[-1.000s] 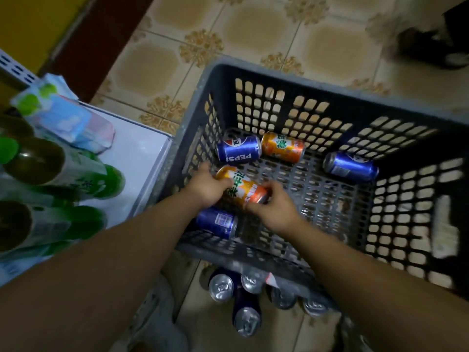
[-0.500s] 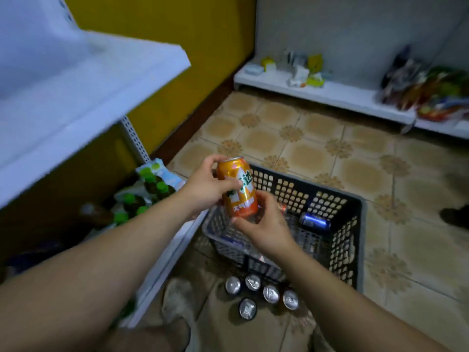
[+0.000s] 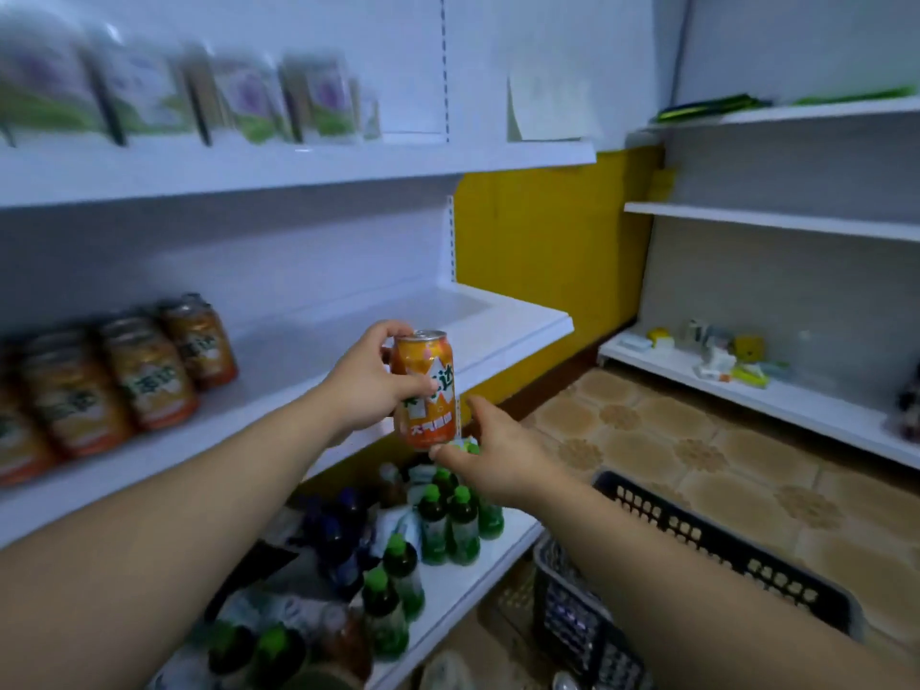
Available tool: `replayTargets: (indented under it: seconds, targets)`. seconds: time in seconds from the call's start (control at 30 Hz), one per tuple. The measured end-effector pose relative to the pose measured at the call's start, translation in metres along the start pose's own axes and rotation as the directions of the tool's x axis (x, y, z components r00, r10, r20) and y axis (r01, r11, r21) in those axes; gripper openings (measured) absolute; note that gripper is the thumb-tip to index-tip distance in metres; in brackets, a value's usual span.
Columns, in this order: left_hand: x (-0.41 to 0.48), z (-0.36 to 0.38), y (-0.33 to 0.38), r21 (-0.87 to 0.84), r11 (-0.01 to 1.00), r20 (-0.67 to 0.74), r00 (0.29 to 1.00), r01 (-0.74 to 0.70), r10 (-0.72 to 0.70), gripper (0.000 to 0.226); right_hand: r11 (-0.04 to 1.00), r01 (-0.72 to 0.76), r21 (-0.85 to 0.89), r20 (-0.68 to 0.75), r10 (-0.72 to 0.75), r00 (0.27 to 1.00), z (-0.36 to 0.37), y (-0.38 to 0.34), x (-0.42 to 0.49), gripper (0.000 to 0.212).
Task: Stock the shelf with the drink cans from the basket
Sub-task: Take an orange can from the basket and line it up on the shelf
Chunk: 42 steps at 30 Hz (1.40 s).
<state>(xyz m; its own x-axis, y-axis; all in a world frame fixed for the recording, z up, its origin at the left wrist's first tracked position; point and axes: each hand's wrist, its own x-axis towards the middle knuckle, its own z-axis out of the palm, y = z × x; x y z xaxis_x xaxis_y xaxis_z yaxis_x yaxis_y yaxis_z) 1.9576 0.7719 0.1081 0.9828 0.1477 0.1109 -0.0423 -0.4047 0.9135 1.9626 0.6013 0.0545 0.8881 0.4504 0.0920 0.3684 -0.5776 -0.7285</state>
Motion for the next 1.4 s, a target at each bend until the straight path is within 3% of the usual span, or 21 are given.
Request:
replayTargets:
  seconds: [0.13,0.4,0.53,0.67,0.8,0.87,0.97,1.17,1.23,1.4]
  targets:
    - [-0.037,-0.066,-0.008,0.038,0.999,-0.166,0.986,0.031,-0.024,0.059,0.993,0.085,-0.082,0.124,-0.074,0.99,0.035,-0.05,0.017,0.088]
    - [-0.092,-0.164,-0.049,0.067,0.981,-0.432,0.892,0.18,-0.134,0.071,0.937,0.25,-0.244,0.36,-0.152,0.921,0.096,-0.108,0.059,0.076]
    - [-0.096,-0.171,-0.066,0.07,0.978,-0.465,0.874,0.194,-0.14,0.073,0.84,0.304,-0.448,0.394,-0.12,0.911,0.111,-0.103,0.086,0.075]
    - [-0.084,-0.167,-0.073,0.089,0.982,-0.456,0.883,0.165,-0.107,0.071,0.774,0.319,-0.547,0.397,-0.095,0.913,0.115,-0.096,0.111,0.075]
    - [-0.064,-0.165,-0.074,0.24,0.954,-0.388,0.918,0.18,-0.076,0.072,0.727,0.344,-0.594,0.372,-0.131,0.919,0.122,-0.079,0.132,0.076]
    - [-0.051,-0.169,-0.072,0.459,0.867,-0.377,0.926,0.195,-0.009,0.074,0.726,0.36,-0.586,0.335,-0.187,0.923,0.129,-0.07,0.136,0.074]
    - [-0.032,-0.177,-0.069,0.777,0.583,-0.365,0.925,0.239,0.108,0.075,0.727,0.372,-0.577,0.286,-0.247,0.926,0.135,-0.062,0.139,0.074]
    - [0.001,-0.189,-0.075,0.923,0.197,-0.361,0.921,0.33,0.146,0.076,0.742,0.385,-0.549,0.243,-0.299,0.923,0.139,-0.054,0.143,0.073]
    - [0.01,-0.194,-0.076,0.921,0.149,-0.376,0.921,0.36,0.104,0.075,0.744,0.39,-0.543,0.226,-0.317,0.921,0.139,-0.053,0.143,0.072]
    - [0.026,-0.197,-0.083,0.899,0.205,-0.413,0.905,0.388,0.098,0.074,0.744,0.394,-0.539,0.218,-0.329,0.919,0.141,-0.05,0.143,0.07]
